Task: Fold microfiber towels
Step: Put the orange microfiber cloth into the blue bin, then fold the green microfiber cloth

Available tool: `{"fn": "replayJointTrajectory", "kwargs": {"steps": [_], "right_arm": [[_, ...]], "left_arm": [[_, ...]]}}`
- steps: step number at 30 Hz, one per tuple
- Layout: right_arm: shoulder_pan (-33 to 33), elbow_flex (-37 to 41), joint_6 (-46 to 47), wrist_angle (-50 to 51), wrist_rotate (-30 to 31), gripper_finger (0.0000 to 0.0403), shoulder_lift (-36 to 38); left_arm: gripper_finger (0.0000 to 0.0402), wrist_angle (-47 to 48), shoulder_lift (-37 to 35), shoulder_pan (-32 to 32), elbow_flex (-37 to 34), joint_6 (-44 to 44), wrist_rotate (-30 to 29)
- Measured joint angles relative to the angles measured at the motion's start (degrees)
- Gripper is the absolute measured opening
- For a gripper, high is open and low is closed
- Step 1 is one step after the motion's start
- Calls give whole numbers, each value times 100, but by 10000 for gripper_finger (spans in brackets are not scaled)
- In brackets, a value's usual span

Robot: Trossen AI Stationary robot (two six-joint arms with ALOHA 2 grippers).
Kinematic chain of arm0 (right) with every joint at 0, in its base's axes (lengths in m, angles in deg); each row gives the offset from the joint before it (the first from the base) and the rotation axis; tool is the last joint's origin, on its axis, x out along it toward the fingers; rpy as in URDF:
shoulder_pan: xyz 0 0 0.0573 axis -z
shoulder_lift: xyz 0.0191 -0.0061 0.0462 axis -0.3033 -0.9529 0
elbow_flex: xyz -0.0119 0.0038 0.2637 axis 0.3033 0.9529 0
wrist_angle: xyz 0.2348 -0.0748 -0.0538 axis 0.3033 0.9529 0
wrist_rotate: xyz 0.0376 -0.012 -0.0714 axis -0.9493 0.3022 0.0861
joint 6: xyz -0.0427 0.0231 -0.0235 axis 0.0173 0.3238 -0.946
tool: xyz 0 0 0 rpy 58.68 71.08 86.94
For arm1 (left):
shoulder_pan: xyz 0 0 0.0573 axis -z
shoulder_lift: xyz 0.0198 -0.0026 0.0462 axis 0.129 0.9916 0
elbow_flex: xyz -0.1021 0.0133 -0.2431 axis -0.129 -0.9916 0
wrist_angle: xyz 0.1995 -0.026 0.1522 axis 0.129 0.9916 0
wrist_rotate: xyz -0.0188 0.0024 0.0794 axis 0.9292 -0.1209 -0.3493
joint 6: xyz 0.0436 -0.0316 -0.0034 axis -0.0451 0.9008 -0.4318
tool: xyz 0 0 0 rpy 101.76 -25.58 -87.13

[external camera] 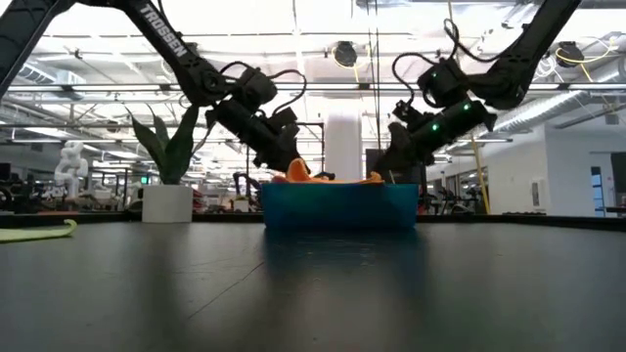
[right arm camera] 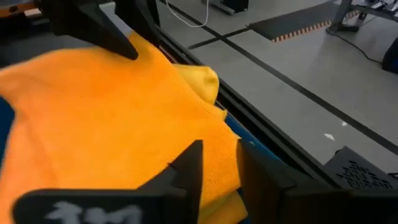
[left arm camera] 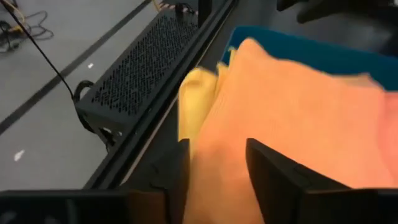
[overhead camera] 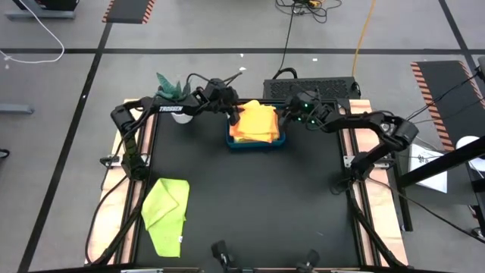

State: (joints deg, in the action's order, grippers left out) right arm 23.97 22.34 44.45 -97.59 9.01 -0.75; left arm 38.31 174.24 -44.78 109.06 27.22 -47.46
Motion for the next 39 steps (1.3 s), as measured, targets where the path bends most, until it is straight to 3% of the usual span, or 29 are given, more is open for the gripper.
{"fn": "replayJointTrajectory", "kwargs": {"steps": [4, 8, 12, 18, 24, 28, 34, 39], "right_arm": [[-6, -1, 0, 334, -9, 135, 447], [-45, 0, -4, 731, -146, 161, 973], [-296, 24, 4, 916, -523, 165, 1506], [-1238, 428, 3, 782, -913, 159, 2154], [-2454, 1180, 70, -348, -903, 158, 2405], [-3056, 1632, 286, -1461, -867, 158, 2372], [-3699, 2037, 232, -2323, -485, 158, 2325], [-4008, 2146, 143, -2330, -114, 157, 2320]], "left_arm": [[190, 536, -209, 177, 170, -28, -52], [206, 757, -756, 468, 182, -113, -514], [208, 1293, -1602, 923, 184, -324, -1018], [183, 2990, -2855, 2002, 189, -148, -1581], [149, 5561, -3342, 3253, 176, 1177, -2382], [134, 6530, -3333, 3953, -186, 2297, -2592], [140, 6454, -3329, 4461, -1251, 3256, -2572], [165, 6375, -3330, 4550, -2034, 3356, -2558]]}}
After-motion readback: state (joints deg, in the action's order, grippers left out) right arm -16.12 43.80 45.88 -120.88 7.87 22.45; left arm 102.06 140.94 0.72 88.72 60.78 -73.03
